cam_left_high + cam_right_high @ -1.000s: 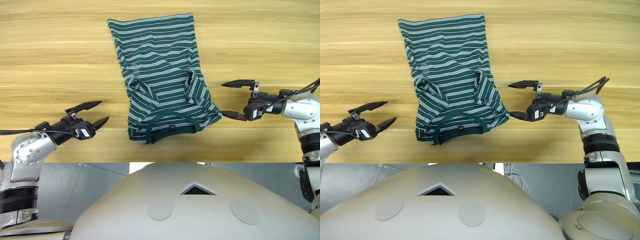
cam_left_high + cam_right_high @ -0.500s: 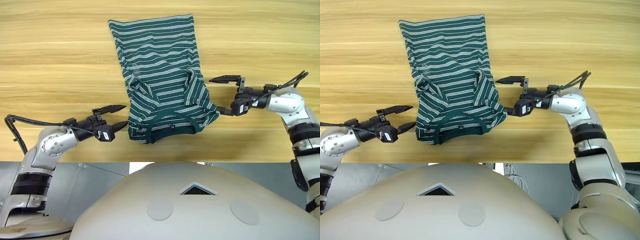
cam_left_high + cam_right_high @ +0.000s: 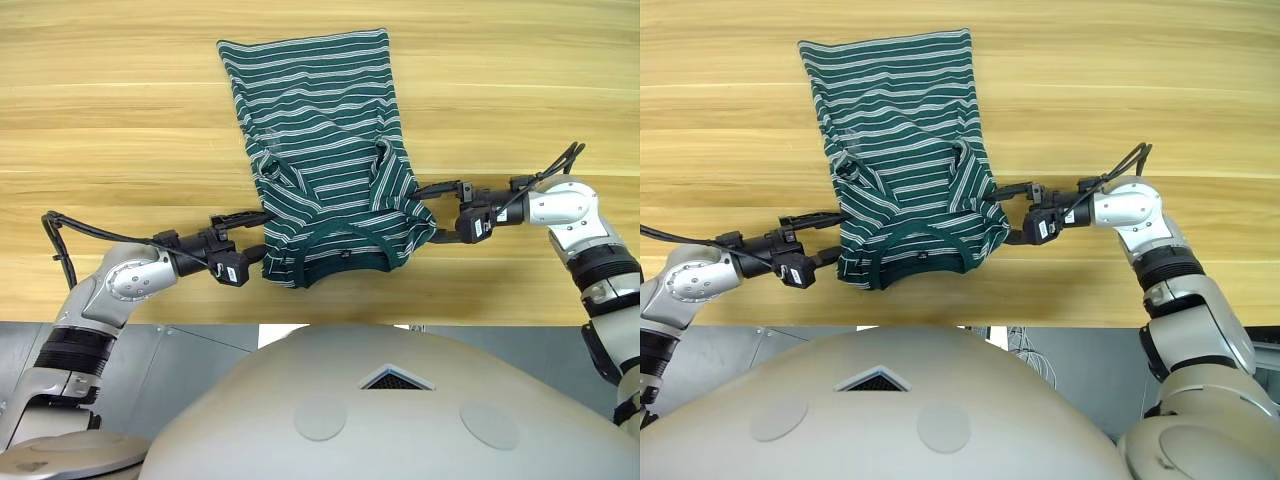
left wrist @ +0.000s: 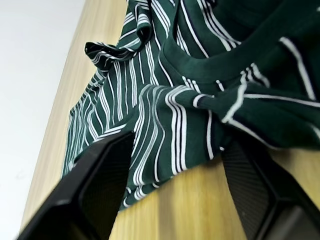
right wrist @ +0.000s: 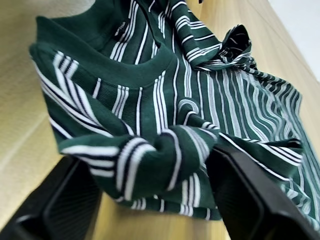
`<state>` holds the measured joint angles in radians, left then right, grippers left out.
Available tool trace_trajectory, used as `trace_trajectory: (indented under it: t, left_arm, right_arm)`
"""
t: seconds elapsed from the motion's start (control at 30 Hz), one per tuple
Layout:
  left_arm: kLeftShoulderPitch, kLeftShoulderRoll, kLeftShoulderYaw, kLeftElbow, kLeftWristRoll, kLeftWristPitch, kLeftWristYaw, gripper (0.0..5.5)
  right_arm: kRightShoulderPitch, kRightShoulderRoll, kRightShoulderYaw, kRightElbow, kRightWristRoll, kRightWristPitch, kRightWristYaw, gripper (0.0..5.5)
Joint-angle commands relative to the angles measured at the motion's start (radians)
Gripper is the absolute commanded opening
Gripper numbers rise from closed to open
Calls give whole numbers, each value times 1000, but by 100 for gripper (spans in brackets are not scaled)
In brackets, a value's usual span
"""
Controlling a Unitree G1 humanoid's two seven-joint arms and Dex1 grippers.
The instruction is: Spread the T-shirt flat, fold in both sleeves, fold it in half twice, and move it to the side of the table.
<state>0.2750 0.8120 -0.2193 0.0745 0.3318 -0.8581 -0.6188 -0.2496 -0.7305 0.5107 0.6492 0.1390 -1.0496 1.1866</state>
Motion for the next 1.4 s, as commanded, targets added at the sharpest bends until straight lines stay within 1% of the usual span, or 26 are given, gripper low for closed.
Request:
trace_trajectory:
  t: [0.03,0.07,0.13,0.17,0.37,0.4,0.47,0.53,0.73,0.87,0.97,1.07,1.17,1.23,1.3,1.4]
  left_arm:
    - [19,12,-83,58,72,38,-46,296]
    - [13,16,-90,68,67,35,-46,296]
    - [-1,21,-107,94,55,26,-53,267]
    - [-8,22,-115,105,50,23,-55,237]
    - [-54,34,-171,163,45,-2,-76,141]
    - [-61,36,-182,171,45,-6,-78,117]
    - [-74,39,-199,185,43,-15,-76,86]
    - [-84,40,-215,197,28,-23,-86,70]
    - [-118,23,-245,217,12,-40,-85,1]
    - [-134,35,-256,169,-113,-34,-129,0]
    - [-123,70,-216,49,-267,7,-149,0]
    - [-98,134,-158,-65,-424,70,-192,0]
    - [-21,202,-103,-155,-527,121,-224,0]
    - [55,233,-82,-219,-590,149,-241,0]
    - [124,243,-82,-258,-581,167,-255,0]
    - [176,242,-83,-313,-623,214,-287,0]
  right_arm:
    - [-7,18,9,36,-22,27,48,280]
    - [-13,25,6,48,-23,28,52,259]
    - [-25,39,-1,70,-23,32,57,226]
    - [-29,44,-5,79,-23,33,58,200]
    - [-41,62,-26,111,-21,32,72,98]
    - [-40,64,-28,112,-18,31,77,76]
    - [-38,65,-33,110,-11,31,89,41]
    - [-36,66,-40,107,-5,32,99,20]
    - [-21,66,-54,81,18,43,127,15]
    - [24,29,-65,-46,122,127,204,15]
    - [84,-61,-97,-259,262,261,277,15]
    - [166,-186,-166,-485,417,422,343,15]
    - [251,-286,-237,-639,505,528,396,15]
    - [324,-335,-275,-722,516,567,408,15]
    - [399,-366,-288,-781,482,580,415,15]
    - [431,-367,-288,-817,445,598,422,15]
